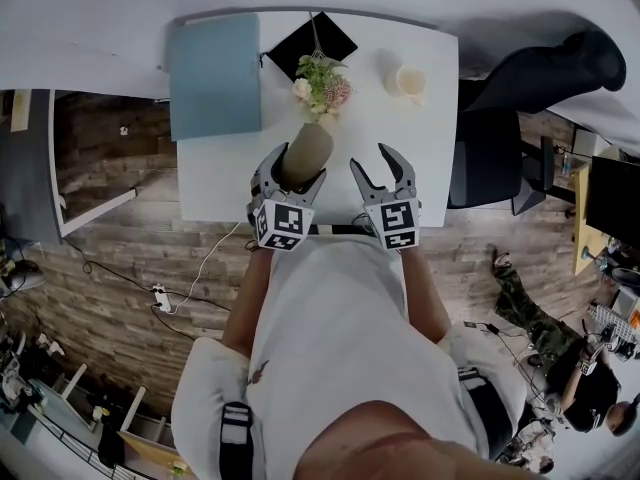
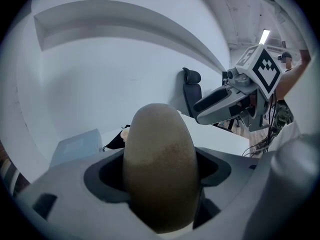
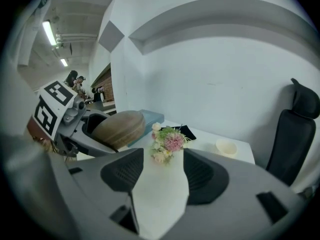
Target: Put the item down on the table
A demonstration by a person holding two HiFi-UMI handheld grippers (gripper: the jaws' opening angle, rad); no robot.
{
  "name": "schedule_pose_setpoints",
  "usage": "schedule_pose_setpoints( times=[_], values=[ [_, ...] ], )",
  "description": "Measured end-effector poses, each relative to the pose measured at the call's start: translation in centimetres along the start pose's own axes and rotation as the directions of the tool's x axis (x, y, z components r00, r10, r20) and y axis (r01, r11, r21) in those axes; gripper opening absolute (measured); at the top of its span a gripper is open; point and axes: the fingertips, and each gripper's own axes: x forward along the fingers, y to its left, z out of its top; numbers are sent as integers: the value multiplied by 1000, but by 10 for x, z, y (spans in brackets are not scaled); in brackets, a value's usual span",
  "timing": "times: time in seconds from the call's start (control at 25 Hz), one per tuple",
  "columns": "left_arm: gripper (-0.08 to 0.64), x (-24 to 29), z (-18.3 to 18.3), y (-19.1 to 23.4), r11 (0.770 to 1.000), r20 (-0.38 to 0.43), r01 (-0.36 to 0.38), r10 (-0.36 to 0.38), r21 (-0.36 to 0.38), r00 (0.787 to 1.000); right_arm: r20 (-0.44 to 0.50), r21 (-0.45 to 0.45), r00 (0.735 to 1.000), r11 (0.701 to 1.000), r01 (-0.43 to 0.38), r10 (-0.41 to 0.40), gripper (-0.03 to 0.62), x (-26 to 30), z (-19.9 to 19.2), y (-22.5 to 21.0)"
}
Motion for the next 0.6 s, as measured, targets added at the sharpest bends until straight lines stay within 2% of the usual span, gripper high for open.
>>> schedule_pose_setpoints(
  times=[0.6],
  values=[
    [394, 24, -34, -7, 999, -82, 43, -44, -12, 996, -91, 3, 995, 999, -43, 43, 253, 24, -36, 5]
  ],
)
